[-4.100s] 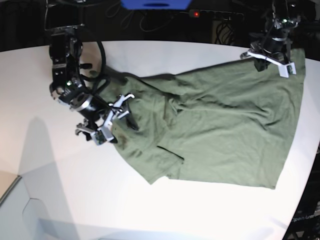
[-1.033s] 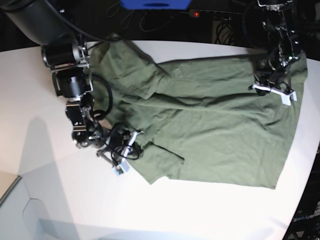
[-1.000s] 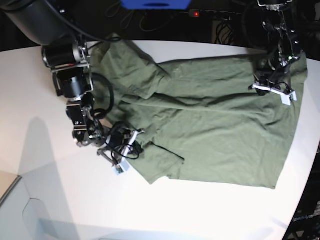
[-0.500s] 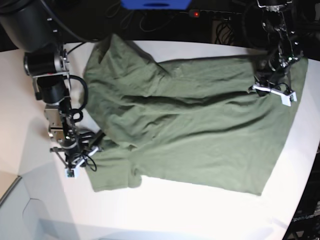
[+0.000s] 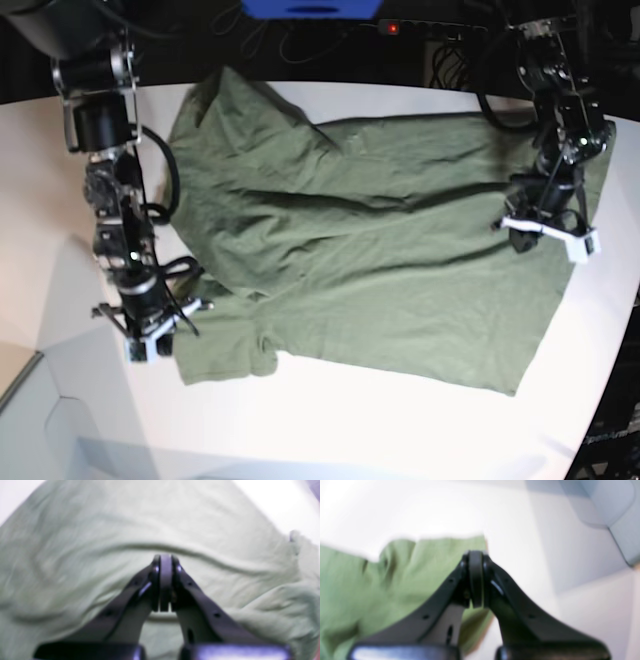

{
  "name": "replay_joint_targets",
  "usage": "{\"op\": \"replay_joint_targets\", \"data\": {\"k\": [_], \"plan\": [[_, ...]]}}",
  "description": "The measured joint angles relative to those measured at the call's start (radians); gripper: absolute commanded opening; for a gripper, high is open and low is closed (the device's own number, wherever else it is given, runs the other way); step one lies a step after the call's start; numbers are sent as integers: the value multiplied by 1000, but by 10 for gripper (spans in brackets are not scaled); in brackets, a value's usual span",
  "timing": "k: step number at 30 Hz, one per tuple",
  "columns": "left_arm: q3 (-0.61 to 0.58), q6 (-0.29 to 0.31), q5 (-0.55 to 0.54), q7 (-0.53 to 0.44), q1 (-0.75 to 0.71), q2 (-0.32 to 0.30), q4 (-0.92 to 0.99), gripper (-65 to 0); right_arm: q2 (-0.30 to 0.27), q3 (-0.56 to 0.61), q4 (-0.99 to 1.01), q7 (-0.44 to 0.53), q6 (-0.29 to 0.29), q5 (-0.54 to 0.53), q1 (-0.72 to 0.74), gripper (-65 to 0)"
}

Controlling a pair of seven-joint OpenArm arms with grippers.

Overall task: Layout the t-shirt on the table in an organized manner, then fold the t-shirt properly
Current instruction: 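Smooth the t-shirt side with the right gripper toward the hem, then grasp the collar edge with both grippers and pull it taut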

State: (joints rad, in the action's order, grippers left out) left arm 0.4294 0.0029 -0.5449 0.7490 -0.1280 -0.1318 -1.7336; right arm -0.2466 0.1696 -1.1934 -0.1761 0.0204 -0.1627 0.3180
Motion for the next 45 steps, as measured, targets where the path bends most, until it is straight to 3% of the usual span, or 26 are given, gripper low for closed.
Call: {"op": "replay_joint_targets", "data": {"k": [10,14,18,23,27,33,37,39,40,45], "plan": [[-143,2,90,-20,351,-11,595,-649,7,6,-449,-191,4,-4,-354,-650],[-143,11,210,-179,446,-16,759,-649,-1,4,-527,-208,5,-3,-436,-650],[-143,38,249,-356,443,-79,863,-649,0,2,-550,-210,5,-1,-507,-650],[-137,23,254,-387,367,-134,816,-649,18,13,-547,-216,4,-1,-587,-650],[-138,10,153,-358,289,-146,715,-649,68,56,-518,-213,5,-2,-616,-650],[-145,-3,72,-272,241,-132,586,-649,52,244,-504,-213,0,0,-686,-650],[-150,0,73,-225,262,-117,572,-649,-45,404,-544,-200,4,4,-726,-650],[-149,0,93,-227,272,-112,572,-648,-114,501,-571,-210,66,5,-717,-650],[-149,0,92,-225,276,-109,572,-648,-148,541,-597,-205,68,8,-717,-650],[-149,0,97,-222,272,-105,573,-648,-239,560,-718,-172,153,11,-718,-650]]}}
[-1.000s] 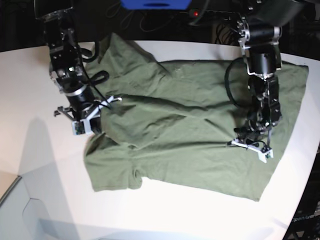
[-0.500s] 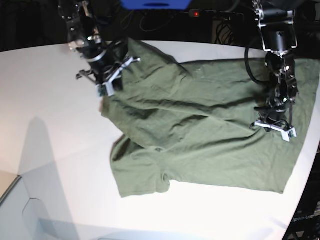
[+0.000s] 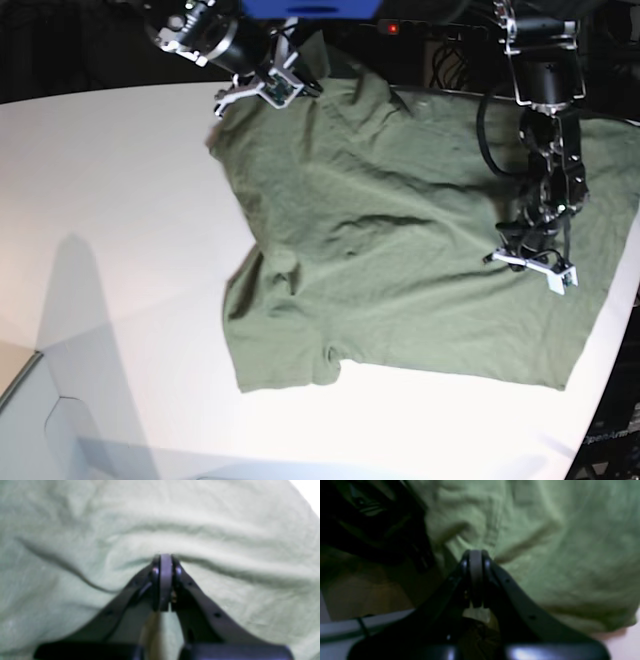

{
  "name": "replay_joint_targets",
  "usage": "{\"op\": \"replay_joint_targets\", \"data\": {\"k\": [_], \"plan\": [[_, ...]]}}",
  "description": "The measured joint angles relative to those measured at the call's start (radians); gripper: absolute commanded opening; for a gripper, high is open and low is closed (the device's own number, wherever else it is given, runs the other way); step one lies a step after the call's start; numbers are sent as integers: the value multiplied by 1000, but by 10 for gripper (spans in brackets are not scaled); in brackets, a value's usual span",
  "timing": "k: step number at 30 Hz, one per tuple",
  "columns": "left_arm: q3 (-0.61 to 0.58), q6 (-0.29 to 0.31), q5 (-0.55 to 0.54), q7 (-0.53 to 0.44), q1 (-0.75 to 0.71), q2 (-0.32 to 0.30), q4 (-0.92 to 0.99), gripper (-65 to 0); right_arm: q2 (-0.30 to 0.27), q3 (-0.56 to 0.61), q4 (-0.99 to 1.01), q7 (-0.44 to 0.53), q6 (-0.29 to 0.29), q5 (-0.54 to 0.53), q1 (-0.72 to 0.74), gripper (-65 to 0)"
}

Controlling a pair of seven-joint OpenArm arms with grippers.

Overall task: Layout the t-shirt on the table in an organized manner, then fold the t-shirt properly
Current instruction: 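Grasp the collar edge with both grippers and pull it taut, then pull the green t-shirt edge outward with the right gripper and release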

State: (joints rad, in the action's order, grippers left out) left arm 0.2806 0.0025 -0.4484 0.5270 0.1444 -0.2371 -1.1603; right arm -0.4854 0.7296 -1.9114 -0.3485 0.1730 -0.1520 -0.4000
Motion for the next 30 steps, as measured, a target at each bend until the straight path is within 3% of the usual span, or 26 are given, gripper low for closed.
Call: {"op": "replay_joint_targets", "data": {"k": [5,12,18,24,25,27,30], "plan": [[0,0,-1,-3,-3,-1,0,-648,38,-115,4,-31,89,-14,-21,-650],[5,10,-10,-30,-55,-23,-3,-649,132,-331,5,-36,90,-10,74,-650],[7,13,-13,-44,-96,-69,-7,-649,131,-358,20,-112,93,-13,227,-650],[5,21,-13,-60,-133,-100,-13,-649,146,-354,277,-96,95,-9,409,-650],[5,25,-14,-50,-138,-113,-13,-649,162,-359,329,-68,102,-16,437,-650],[10,24,-13,-62,-156,-134,-14,-649,176,-353,430,-70,187,-43,509,-650],[42,23,-13,-36,-164,-143,-20,-649,207,-358,541,-66,216,-69,603,-650]]}}
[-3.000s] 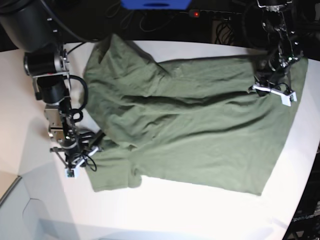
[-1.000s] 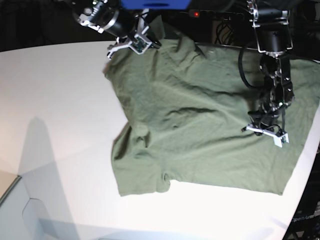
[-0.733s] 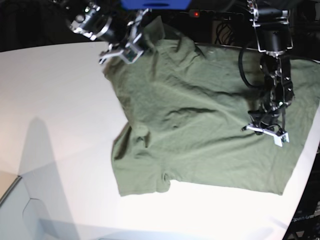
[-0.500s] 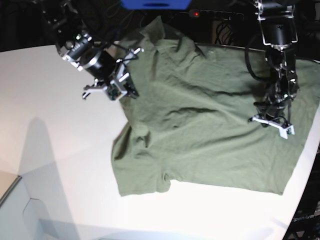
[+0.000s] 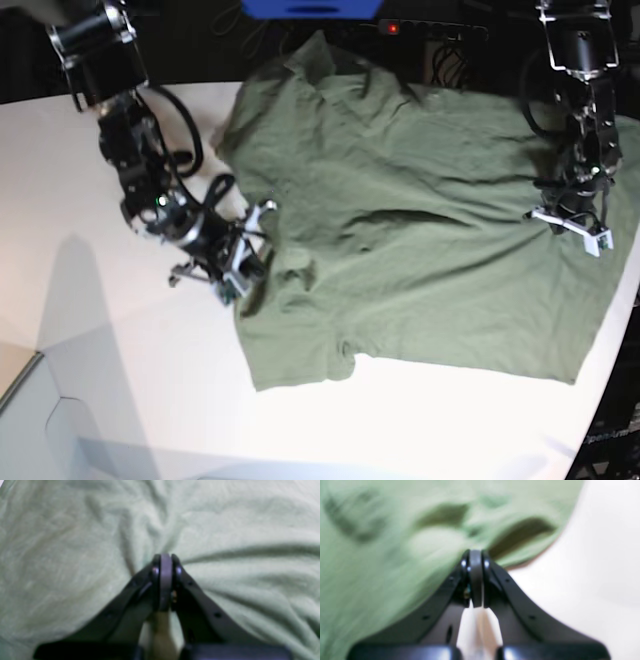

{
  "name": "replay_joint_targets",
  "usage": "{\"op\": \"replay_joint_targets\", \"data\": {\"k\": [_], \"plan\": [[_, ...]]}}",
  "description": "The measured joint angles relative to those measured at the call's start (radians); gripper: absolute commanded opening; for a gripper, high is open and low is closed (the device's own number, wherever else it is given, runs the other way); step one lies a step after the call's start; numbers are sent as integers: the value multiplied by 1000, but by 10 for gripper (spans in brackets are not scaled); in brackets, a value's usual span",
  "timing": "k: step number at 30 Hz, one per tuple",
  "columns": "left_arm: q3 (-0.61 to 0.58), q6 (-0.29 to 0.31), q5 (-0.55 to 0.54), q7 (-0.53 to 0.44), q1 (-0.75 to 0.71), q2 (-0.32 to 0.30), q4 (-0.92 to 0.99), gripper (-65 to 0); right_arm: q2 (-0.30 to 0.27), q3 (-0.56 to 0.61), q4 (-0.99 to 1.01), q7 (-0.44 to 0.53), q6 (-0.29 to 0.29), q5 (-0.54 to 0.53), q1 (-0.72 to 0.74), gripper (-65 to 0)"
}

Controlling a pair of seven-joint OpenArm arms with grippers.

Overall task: Layout the t-shirt on the table in an organized manner, then fold the t-shirt properly
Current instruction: 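Pull the green t-shirt edge outward with the right gripper and release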

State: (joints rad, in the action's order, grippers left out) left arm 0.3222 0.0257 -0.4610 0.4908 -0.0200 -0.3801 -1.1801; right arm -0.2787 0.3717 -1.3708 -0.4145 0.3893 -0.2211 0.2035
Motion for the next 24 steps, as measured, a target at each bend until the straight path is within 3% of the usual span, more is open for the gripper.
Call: {"op": "replay_joint_targets", "data": {"k": [9,19,24], "plan": [[64,-14,6,2,-30,-2,-4,-649,82,-1,297,22,10,0,173,-650],[64,-13,3,-13,-38,1,-5,-649,135,4,437,112,11,-6,186,-650],[64,-14,4,-12,-38,1,-6,-649,134,4,654,282,24,-29,277,-650]]}}
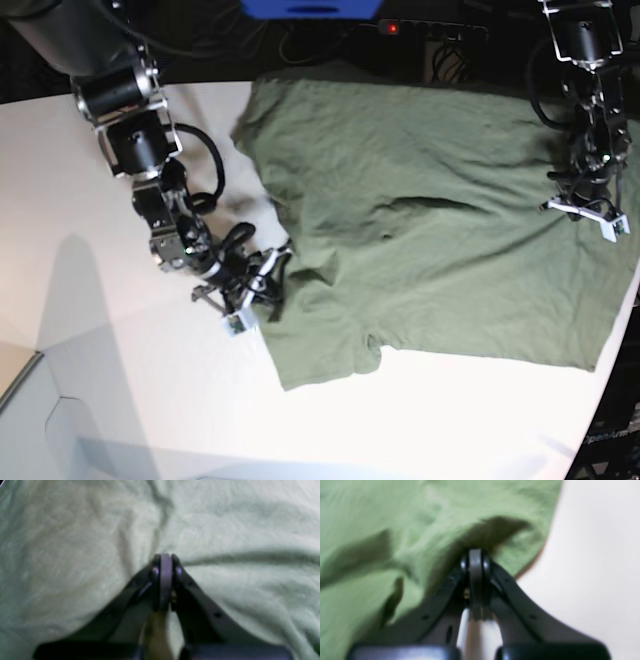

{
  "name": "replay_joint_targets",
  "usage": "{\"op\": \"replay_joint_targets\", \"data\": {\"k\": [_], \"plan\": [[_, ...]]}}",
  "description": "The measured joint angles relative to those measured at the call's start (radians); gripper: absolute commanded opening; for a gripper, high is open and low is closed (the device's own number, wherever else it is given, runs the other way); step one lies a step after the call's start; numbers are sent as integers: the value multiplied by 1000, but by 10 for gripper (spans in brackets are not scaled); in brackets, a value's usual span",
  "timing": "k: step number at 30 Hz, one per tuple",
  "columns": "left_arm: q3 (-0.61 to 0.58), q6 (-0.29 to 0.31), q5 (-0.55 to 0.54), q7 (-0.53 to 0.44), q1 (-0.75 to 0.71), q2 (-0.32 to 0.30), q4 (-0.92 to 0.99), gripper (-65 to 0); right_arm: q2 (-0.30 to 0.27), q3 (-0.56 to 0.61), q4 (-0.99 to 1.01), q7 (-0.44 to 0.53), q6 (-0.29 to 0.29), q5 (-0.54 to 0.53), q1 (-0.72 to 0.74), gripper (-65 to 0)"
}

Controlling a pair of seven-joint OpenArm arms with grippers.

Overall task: Layout the t-shirt on the table in an organized manner, then fold the t-shirt properly
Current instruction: 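Pull the green t-shirt edge outward with the right gripper and release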

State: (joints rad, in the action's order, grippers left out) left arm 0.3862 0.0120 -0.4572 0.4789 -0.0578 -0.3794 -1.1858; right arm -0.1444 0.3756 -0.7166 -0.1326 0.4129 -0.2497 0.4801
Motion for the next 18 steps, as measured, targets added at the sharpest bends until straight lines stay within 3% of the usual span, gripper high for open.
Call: {"op": "replay_joint_targets", "data": {"k": [2,8,11,18], "plan": [[3,-1,3,-4,0,13,0,-649,-6,2,113,63,-8,-3,56,-650],[-2,-2,0,1,0,26,-18,-649,-64,3,305,180,-114,16,177,-650],[-1,-5,4,15,-7,61,-58,-649,-76,6,313,191,-241,32,199,-650],[-4,-10,8,60,-20,113,-165,-649,-110,-1,288,236,-243,25,269,-650]]}}
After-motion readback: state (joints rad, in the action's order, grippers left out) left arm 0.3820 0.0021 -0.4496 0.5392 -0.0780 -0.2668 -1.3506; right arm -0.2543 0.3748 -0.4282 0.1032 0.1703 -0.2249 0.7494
